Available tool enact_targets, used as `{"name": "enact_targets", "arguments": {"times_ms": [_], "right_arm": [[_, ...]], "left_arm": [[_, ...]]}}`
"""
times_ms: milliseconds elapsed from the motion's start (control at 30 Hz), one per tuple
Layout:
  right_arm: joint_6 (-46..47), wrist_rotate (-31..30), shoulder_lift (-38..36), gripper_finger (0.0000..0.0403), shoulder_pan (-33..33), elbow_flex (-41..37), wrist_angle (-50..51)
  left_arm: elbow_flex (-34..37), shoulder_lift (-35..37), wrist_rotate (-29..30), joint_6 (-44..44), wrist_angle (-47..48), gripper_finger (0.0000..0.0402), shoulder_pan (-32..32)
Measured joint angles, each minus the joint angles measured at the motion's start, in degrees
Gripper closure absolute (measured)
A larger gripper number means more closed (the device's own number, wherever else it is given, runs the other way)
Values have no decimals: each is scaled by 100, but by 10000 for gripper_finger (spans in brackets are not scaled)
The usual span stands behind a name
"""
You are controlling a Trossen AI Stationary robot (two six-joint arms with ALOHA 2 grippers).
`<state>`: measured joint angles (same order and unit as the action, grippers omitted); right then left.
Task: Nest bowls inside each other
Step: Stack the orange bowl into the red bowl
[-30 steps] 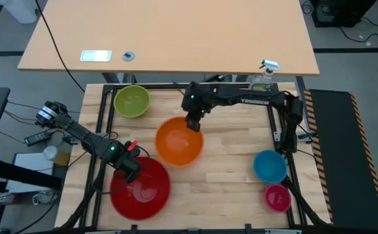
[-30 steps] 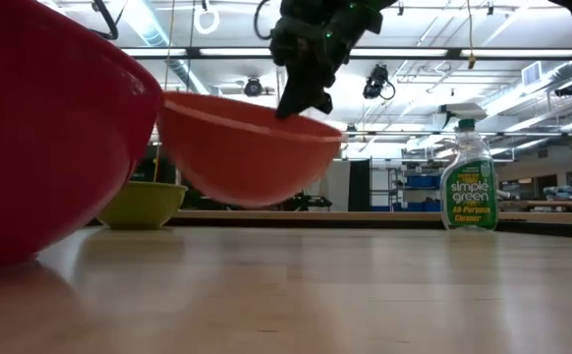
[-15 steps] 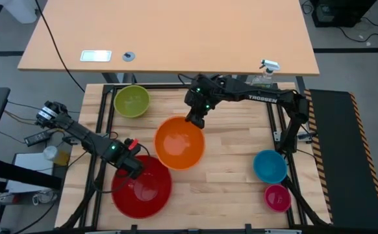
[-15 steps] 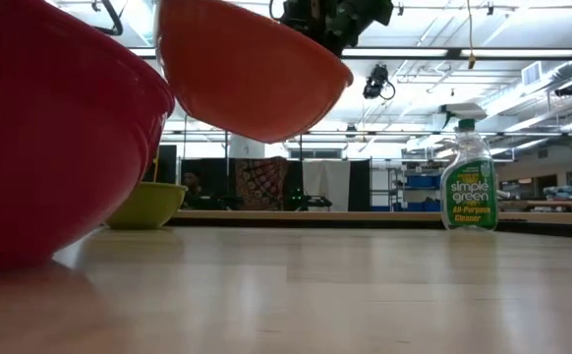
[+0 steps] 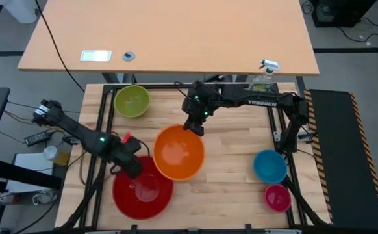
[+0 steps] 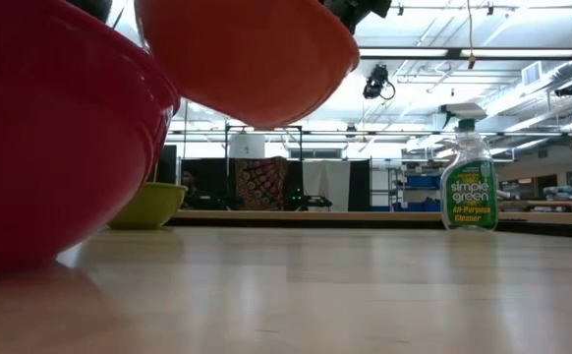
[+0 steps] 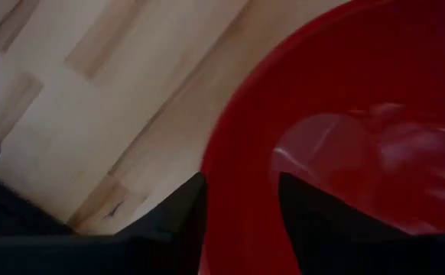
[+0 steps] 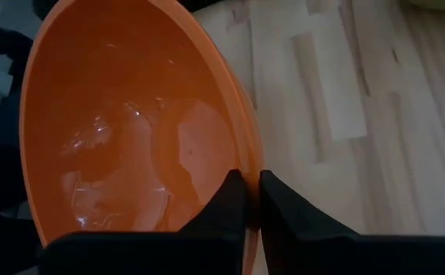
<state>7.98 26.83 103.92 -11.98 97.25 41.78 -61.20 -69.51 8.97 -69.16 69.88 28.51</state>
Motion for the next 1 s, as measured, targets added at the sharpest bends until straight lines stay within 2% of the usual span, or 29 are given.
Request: {"name": "enact_targets", "arguments": {"times_ms": [100, 233, 333, 433, 533, 600, 733, 833, 1000], "right_arm": [[188, 0, 0, 374, 109, 0, -190], [560, -17, 2, 374, 404, 0, -824], [937, -114, 2, 374, 700, 0, -1417], [1041, -657, 57, 374, 1035, 0, -1975], [1350, -1145, 294, 374, 1302, 4, -2707], [1715, -1202, 545, 374, 1431, 4, -3362], [1982, -1543, 1000, 374, 1660, 2, -4221], [2004, -1811, 1302, 374, 1789, 2, -4478], [1949, -2122, 1637, 374, 1919, 0, -4369]], "left_arm": [[-171, 376, 111, 303, 8, 222, 0], [-373, 1058, 796, 640, -95, 224, 0], [-412, 1654, 1235, 1059, -687, 229, 0], [-412, 2209, 1563, 1634, -1465, 229, 0], [-416, 2615, 1611, 2179, -2222, 230, 0], [-416, 2811, 1609, 2432, -2622, 230, 0], [-416, 2988, 1594, 2651, -2799, 230, 0], [-414, 2984, 1519, 2655, -2717, 230, 0], [-411, 2923, 1278, 2696, -2674, 230, 1]]}}
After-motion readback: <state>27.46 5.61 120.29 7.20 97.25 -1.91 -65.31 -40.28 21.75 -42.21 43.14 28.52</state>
